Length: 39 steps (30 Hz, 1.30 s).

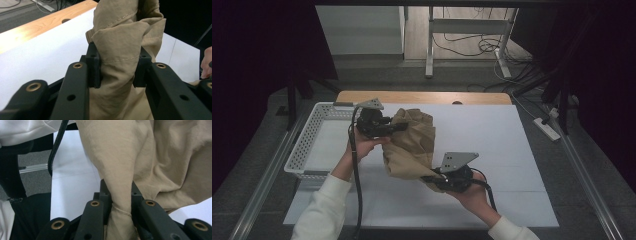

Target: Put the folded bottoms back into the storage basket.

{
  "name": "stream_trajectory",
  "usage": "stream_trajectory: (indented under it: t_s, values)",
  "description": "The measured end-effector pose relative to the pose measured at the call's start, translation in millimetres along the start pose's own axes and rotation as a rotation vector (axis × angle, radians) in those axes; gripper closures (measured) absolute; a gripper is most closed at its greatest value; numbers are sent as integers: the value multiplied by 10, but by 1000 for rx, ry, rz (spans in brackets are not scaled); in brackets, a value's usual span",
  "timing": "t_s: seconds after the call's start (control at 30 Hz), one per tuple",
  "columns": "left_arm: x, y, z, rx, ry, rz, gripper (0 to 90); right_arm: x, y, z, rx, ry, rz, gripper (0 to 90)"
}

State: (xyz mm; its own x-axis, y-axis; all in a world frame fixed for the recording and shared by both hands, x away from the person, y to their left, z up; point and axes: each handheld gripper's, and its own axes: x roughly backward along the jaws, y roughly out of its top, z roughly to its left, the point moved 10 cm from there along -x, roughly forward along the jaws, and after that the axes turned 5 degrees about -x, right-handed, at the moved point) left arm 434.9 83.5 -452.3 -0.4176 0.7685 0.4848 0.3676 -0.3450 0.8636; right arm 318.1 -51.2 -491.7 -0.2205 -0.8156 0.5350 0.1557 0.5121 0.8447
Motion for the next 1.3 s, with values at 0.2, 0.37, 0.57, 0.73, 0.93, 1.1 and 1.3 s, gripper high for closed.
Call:
stream_trajectory:
  t_s: [0.2,0.37,0.57,0.73,0.93,1.1,1.3]
  values:
    - [107,22,46,4,13,-18,651,-68,120,9,9,4,-19,788]
    - [188,34,69,-4,21,-27,652,-112,185,27,16,15,-21,788]
    - [268,40,100,-11,41,-33,652,-138,247,20,20,16,-29,788]
    - [335,44,132,-5,49,-44,652,-163,295,17,22,19,-34,788]
    - [410,35,168,6,59,-54,652,-200,352,19,26,24,-46,788]
    - [474,24,195,7,73,-56,652,-233,390,18,32,28,-52,788]
    - [540,12,221,12,76,-63,652,-256,427,21,41,27,-55,789]
